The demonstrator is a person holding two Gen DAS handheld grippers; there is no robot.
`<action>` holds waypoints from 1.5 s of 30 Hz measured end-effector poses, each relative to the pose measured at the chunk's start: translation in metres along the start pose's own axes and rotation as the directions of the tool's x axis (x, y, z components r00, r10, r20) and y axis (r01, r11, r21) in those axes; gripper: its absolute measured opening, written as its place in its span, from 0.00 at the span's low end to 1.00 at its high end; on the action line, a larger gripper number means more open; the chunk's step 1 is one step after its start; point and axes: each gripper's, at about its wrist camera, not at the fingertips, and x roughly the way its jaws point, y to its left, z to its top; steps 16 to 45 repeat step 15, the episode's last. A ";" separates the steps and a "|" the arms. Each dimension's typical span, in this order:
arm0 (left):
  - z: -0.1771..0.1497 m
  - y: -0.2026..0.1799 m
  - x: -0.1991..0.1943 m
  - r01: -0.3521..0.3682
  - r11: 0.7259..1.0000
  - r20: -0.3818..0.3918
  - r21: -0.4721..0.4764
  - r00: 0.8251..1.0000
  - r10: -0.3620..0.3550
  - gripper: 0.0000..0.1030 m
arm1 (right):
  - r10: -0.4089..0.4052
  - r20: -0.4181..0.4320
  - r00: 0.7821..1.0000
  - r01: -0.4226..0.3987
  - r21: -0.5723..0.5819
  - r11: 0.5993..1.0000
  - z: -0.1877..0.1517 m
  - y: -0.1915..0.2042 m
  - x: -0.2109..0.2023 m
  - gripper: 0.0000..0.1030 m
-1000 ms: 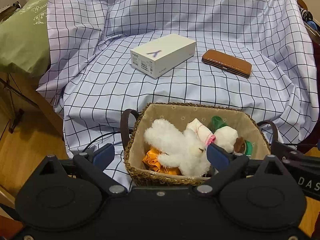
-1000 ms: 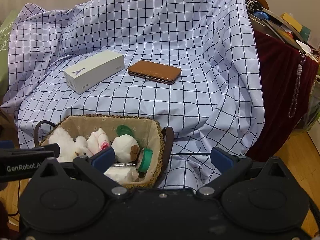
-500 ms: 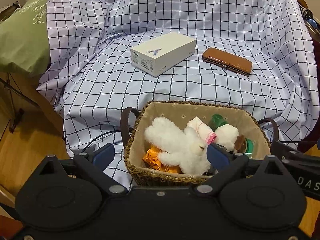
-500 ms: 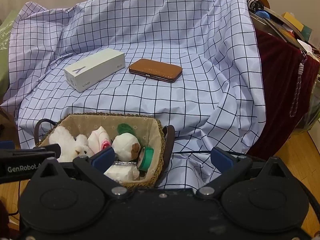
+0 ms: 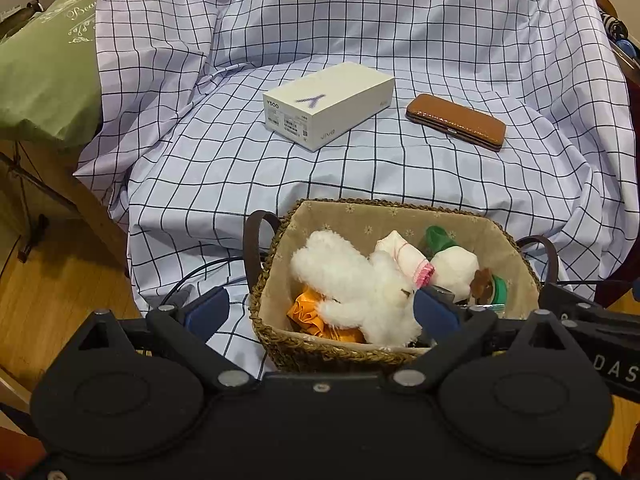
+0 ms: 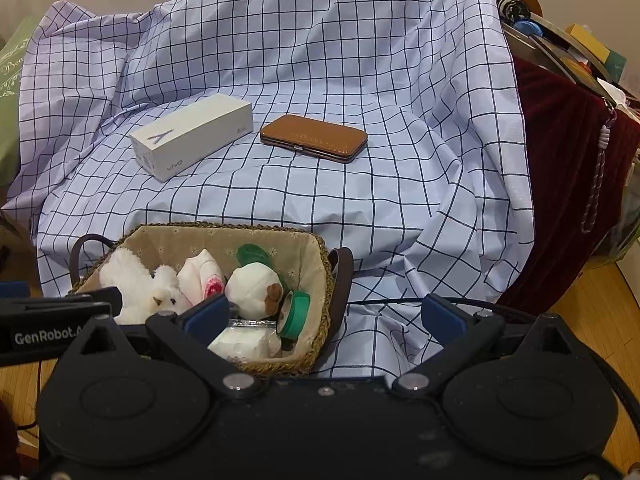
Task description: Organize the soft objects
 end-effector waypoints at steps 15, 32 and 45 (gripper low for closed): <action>-0.001 -0.001 0.001 -0.002 1.000 -0.002 0.002 1.000 0.002 0.93 | 0.000 -0.002 1.000 0.000 -0.001 1.000 0.000 0.000 0.000 1.00; -0.001 -0.001 0.001 -0.002 1.000 -0.002 0.002 1.000 0.002 0.93 | 0.000 -0.002 1.000 0.000 -0.001 1.000 0.000 0.000 0.000 1.00; -0.001 -0.001 0.001 -0.002 1.000 -0.002 0.002 1.000 0.002 0.93 | 0.000 -0.002 1.000 0.000 -0.001 1.000 0.000 0.000 0.000 1.00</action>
